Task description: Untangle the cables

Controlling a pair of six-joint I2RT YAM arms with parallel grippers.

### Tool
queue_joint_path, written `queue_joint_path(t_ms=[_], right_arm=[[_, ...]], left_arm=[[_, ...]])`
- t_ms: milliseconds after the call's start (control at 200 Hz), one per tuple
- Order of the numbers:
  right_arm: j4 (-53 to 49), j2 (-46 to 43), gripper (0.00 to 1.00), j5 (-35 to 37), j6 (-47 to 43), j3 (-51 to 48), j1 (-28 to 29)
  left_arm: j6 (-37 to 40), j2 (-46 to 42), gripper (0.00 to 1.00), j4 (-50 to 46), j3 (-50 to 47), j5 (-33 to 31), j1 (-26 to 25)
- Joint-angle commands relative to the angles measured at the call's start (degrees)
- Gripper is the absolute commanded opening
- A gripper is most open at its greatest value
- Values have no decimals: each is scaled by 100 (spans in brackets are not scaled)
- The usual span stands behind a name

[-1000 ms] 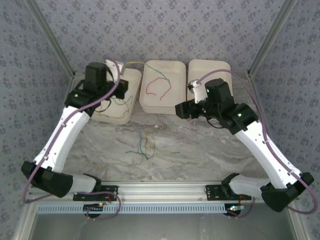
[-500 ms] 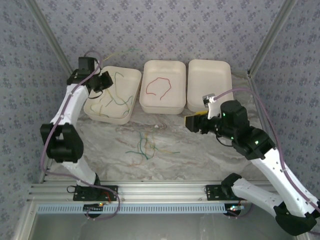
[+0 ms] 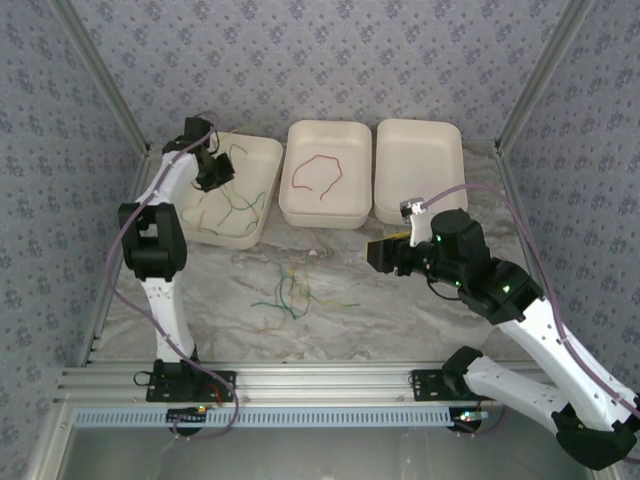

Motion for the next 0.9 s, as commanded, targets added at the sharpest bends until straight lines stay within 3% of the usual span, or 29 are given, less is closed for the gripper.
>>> queue_joint_path(t_ms=[0, 335, 784, 894], right_arm=[[123, 21, 63, 106, 90, -68, 29], [230, 202, 63, 81, 100, -151, 22], [230, 174, 62, 126, 109, -151, 22], [230, 194, 62, 101, 115, -173, 26]], left_arm=[[-30, 252, 0, -656, 465, -376, -83], [131, 90, 0, -773, 262, -862, -139], [-21, 755, 0, -1557, 1037, -1201, -214], [-65, 719, 23, -1559, 1059, -1206, -221]])
